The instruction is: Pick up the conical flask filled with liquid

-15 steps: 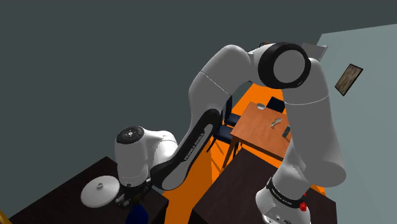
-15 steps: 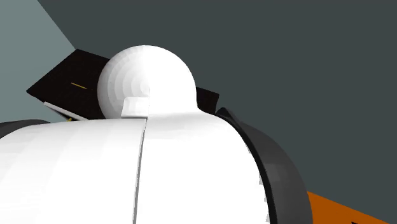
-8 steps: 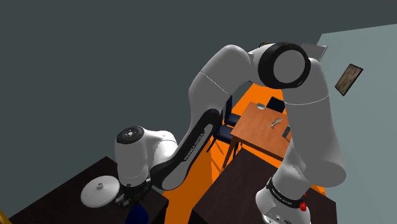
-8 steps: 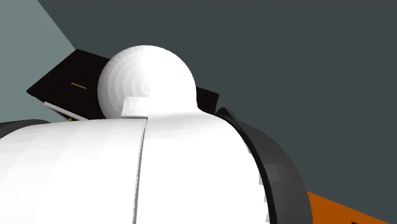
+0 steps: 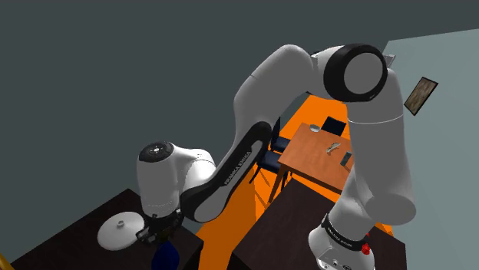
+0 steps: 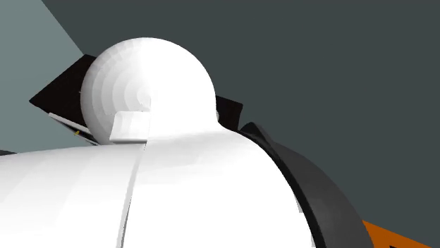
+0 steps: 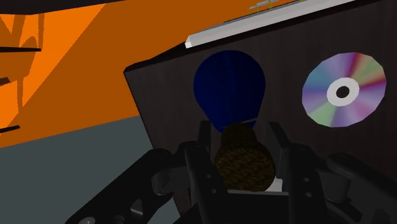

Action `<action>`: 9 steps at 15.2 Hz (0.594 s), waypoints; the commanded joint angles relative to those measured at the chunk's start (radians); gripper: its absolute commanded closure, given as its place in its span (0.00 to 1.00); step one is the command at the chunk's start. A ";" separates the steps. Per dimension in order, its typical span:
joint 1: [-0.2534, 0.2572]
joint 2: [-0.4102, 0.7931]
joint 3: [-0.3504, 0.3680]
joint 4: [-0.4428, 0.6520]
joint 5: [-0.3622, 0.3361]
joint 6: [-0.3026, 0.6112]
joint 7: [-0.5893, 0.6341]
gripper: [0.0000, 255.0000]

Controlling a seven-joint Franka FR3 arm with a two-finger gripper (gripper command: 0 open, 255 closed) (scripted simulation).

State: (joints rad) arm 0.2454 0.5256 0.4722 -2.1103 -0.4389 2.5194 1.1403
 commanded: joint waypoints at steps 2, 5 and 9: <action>-0.017 -0.037 0.022 -0.010 0.026 -0.025 -0.018 1.00; -0.032 -0.071 0.042 -0.014 0.053 -0.052 -0.036 1.00; -0.048 -0.106 0.062 -0.015 0.081 -0.081 -0.055 1.00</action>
State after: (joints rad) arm 0.2038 0.4304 0.5294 -2.1204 -0.3651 2.4426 1.0914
